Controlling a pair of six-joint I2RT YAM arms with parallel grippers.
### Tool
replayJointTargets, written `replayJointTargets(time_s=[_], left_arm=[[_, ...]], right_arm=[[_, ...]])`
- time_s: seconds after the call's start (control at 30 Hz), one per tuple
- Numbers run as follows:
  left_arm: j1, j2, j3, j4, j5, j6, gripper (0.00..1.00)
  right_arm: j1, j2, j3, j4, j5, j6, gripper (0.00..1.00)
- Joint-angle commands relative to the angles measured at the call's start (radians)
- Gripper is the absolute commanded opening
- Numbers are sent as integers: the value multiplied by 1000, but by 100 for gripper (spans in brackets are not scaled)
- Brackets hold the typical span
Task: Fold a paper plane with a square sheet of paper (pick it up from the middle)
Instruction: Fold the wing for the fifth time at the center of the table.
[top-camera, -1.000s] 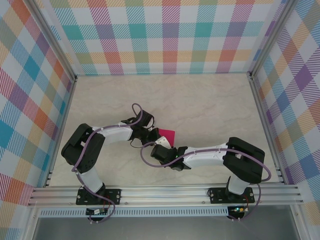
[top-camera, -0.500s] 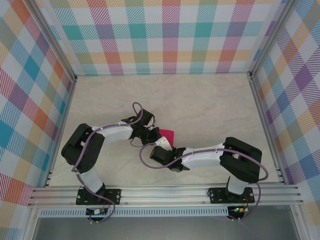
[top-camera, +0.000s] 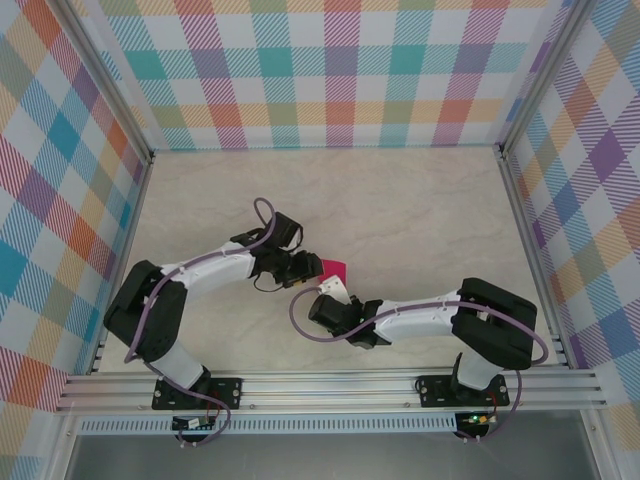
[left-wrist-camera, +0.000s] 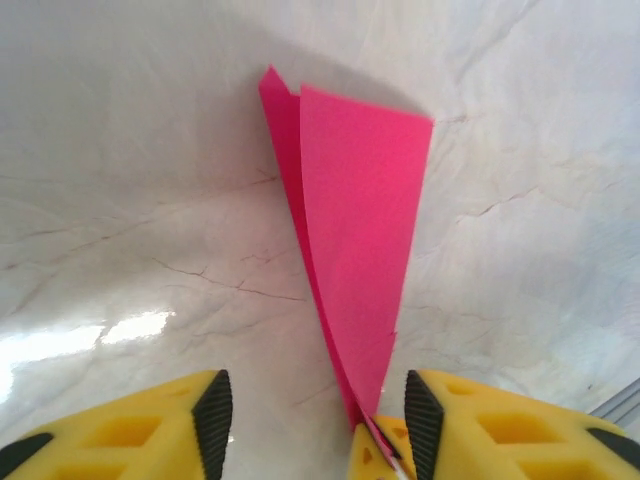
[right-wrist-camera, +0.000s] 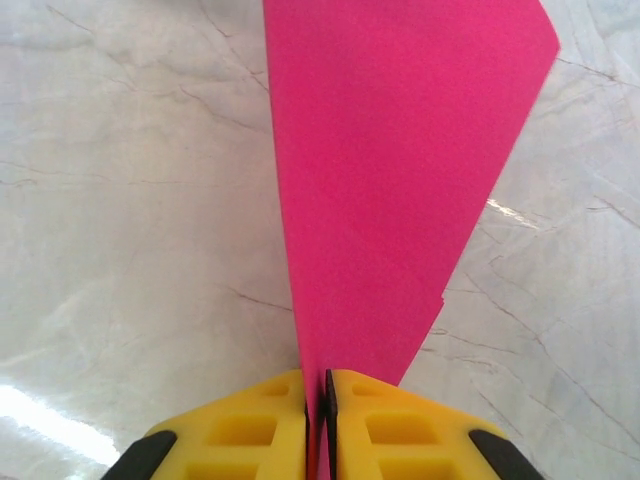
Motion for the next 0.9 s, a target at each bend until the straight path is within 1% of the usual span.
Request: replayJointTargets(time_s=[0.0,0.27,0.53,0.63,0.77,0.8,0.87], left_arm=[[26,-77,-7,-64,-83,0,53],[33,-135,-72,-29,-82,-32,53],[33,-168,-112,9,-73,-38,54],[33,-176,-125,32,-68,-45,53],[34,-166,-137,67,-22,-50,49],[33,-163,-139,105,-18,-50,47],[33,-158,-151,129,1,-55,43]], right_arm=[[-3,-23,-27,86,-77,22,13],[-52,-59,-133,278,-254,75,13],[-190,-120,-279,520,-524,158,14],[-232,-123,-310,577,-592,194,14],[-273,-119,-323,606,-664,236,14],[-284,-116,-325,606,-679,252,14],[-308,-108,-332,629,-719,278,15]])
